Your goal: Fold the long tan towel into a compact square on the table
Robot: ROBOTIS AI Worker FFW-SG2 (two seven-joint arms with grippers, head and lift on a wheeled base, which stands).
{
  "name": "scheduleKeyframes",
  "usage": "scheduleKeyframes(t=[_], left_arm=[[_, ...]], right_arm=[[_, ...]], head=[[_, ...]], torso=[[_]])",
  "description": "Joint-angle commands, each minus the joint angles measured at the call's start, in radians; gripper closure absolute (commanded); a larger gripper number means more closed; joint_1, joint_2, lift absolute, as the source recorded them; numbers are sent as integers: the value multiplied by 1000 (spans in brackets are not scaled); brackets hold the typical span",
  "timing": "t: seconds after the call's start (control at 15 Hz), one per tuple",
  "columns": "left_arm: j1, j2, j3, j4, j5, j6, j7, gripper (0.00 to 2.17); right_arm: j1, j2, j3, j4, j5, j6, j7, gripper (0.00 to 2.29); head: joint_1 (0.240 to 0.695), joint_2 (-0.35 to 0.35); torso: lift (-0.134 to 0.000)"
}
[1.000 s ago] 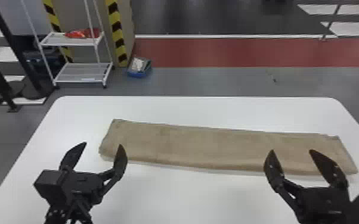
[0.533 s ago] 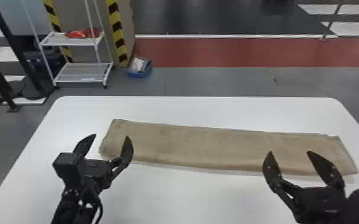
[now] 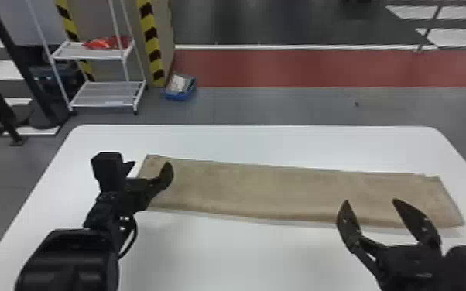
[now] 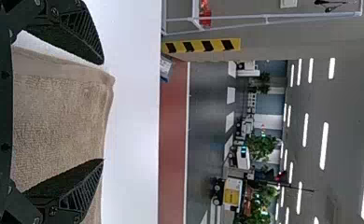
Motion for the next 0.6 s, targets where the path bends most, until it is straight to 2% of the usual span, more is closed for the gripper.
scheduleKeyframes(t=[0.0, 0.47, 0.53], left_arm=[[-3, 2, 25, 1, -3, 25, -1, 151], [-10, 7, 89, 17, -8, 148, -24, 242], [-6, 7, 86, 9, -9, 157, -27, 404]], right_arm=[[-9, -8, 4, 9, -3, 1, 0, 90], [-26, -8, 18, 16, 5, 4, 2, 90], [-24, -8, 18, 13, 4, 13, 2, 90]], head=[[695, 31], [695, 85], [695, 90]], torso=[[-113], [-113], [-113]])
